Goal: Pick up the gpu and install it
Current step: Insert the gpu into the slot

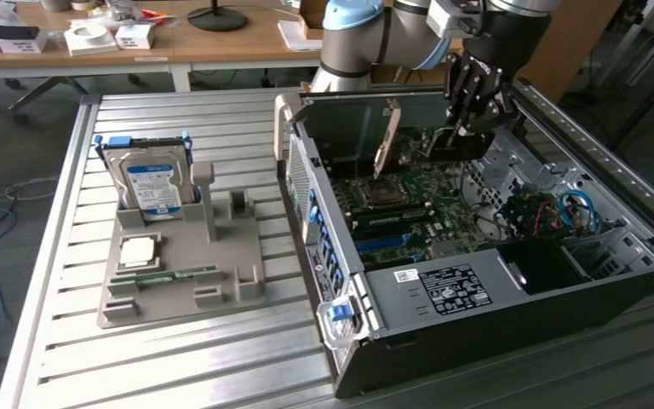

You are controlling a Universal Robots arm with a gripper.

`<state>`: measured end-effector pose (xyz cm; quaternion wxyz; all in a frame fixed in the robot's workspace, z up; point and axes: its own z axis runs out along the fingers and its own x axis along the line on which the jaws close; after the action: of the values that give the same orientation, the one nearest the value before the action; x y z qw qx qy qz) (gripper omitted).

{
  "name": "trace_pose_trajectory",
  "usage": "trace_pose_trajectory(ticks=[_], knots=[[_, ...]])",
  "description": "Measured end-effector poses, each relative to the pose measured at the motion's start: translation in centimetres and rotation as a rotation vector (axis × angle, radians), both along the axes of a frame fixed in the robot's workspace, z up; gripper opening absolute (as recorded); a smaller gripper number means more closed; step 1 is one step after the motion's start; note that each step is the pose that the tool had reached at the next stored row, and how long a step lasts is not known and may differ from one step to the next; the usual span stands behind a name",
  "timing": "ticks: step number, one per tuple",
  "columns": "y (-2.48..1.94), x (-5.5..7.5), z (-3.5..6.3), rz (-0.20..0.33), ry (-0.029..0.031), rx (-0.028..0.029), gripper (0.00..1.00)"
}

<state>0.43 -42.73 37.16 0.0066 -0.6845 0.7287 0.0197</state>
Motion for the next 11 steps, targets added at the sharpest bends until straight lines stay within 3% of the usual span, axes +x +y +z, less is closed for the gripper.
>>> trace_pose_trajectory(ticks=[11], knots=[[0.0,-0.75,-0.11,0.0,0.0,0.0003,0.26]])
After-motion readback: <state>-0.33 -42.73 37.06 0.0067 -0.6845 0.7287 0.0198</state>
